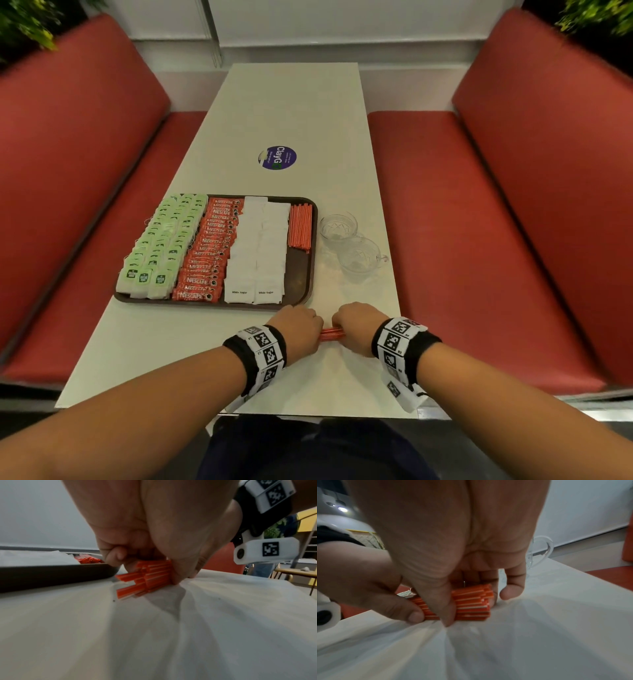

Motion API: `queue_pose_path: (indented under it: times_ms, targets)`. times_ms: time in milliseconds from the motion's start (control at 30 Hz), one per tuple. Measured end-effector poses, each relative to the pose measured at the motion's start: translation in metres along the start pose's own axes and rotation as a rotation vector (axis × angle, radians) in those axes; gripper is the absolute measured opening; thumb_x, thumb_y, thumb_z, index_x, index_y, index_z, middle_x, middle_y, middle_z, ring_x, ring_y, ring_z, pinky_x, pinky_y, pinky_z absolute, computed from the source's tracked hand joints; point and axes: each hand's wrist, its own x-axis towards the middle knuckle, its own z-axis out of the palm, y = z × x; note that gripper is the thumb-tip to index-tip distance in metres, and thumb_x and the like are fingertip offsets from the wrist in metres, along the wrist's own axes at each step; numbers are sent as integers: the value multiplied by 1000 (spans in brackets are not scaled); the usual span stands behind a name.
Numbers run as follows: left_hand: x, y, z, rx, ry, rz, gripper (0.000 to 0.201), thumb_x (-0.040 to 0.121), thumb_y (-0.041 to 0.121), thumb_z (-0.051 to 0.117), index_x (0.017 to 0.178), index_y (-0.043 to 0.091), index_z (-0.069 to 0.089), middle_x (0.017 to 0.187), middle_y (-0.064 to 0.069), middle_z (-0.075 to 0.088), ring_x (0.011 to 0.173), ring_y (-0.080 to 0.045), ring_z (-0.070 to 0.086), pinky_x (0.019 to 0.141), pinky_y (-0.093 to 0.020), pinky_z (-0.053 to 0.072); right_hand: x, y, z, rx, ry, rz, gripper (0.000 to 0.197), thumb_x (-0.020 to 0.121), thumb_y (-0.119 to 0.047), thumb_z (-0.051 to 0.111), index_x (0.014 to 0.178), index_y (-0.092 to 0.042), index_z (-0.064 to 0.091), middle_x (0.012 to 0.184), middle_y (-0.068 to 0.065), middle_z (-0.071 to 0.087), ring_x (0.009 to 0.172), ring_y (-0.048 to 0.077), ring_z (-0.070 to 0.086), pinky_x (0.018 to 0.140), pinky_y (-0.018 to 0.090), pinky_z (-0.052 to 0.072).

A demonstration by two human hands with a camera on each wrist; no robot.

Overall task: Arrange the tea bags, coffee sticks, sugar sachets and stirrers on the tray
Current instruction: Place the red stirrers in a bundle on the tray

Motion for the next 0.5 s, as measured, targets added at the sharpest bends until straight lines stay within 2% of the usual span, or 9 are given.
queue_pose_path:
  times_ms: [67,133,200,300,400,433,500]
  targets:
    - [0,2,1,57,-3,5,32,102,30,38,119,11,57,119,-10,60,109,-30,55,88,-39,40,2,-1,4,-59,2,4,14,96,-21,55,103,-12,64,104,9,61,95,30,60,78,38,50]
    - [-2,4,2,95,-1,15,31,102,25,33,117,10,56,118,-12,59,107,-30,54,88,-40,37,4,-3,7,-117,1,1,15,96,-21,57,109,-14,60,111,9,57,103,29,57,76,38,45]
    - [-3,5,1,117,10,26,30,102,22,30,115,9,55,117,-13,59,104,-31,54,89,-41,37,3,-5,7,-160,1,-12,19,95,-17,58,114,-14,57,115,8,55,107,29,55,78,38,41]
    - [-7,3,-6,113,19,25,29,102,19,29,115,9,53,116,-13,57,103,-31,52,90,-42,36,-2,-5,3,-141,15,-36,25,93,-10,55,118,-11,54,118,10,53,109,30,54,84,40,44]
    - [-10,-2,-16,77,-1,25,28,101,16,29,118,6,49,114,-14,57,103,-32,53,88,-42,35,-8,-1,-9,-51,11,-74,24,94,-5,51,117,-9,48,110,13,59,92,31,57,77,39,44]
    - [-11,-4,-19,31,-16,18,25,101,15,31,116,7,48,109,-14,60,98,-33,56,84,-41,37,-10,0,-13,-26,6,-88,23,94,-4,50,117,-8,46,104,14,61,83,30,54,73,38,42]
    - [-13,-10,-25,-149,-31,-21,16,100,13,35,111,7,46,95,-14,64,80,-32,60,71,-39,43,-12,1,-21,1,25,-101,24,94,-3,49,117,-7,44,86,9,55,76,27,50,68,36,38]
